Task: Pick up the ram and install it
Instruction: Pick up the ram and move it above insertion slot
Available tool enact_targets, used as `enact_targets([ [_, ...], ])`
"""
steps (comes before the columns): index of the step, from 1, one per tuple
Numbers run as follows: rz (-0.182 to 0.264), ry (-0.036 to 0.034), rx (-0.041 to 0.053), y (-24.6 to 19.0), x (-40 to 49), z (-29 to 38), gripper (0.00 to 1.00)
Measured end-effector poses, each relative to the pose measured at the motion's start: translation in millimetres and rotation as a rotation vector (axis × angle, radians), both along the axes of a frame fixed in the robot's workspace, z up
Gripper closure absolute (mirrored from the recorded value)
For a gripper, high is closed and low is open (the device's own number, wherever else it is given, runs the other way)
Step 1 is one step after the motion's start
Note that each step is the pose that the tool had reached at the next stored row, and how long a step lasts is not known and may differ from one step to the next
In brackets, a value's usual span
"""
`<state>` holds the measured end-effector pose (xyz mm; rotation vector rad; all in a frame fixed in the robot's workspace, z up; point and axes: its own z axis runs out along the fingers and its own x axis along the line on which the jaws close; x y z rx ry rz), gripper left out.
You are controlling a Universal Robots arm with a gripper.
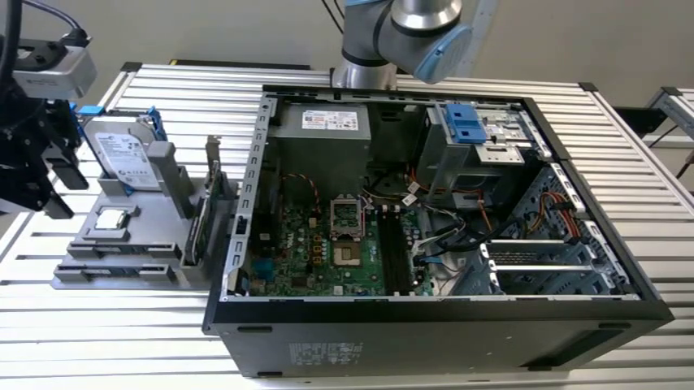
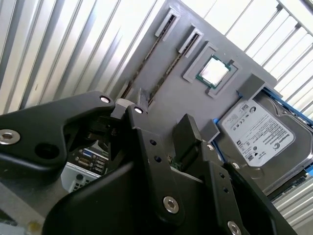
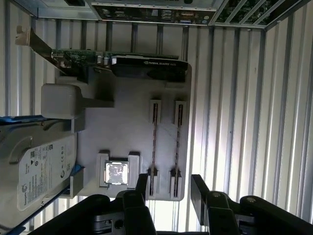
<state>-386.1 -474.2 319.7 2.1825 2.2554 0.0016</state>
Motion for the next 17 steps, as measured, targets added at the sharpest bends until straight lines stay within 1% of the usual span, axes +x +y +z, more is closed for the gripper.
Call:
enact_targets([
  [17, 0.02, -0.0001, 0.0001, 0.0, 0.0, -10.1, 0.0],
])
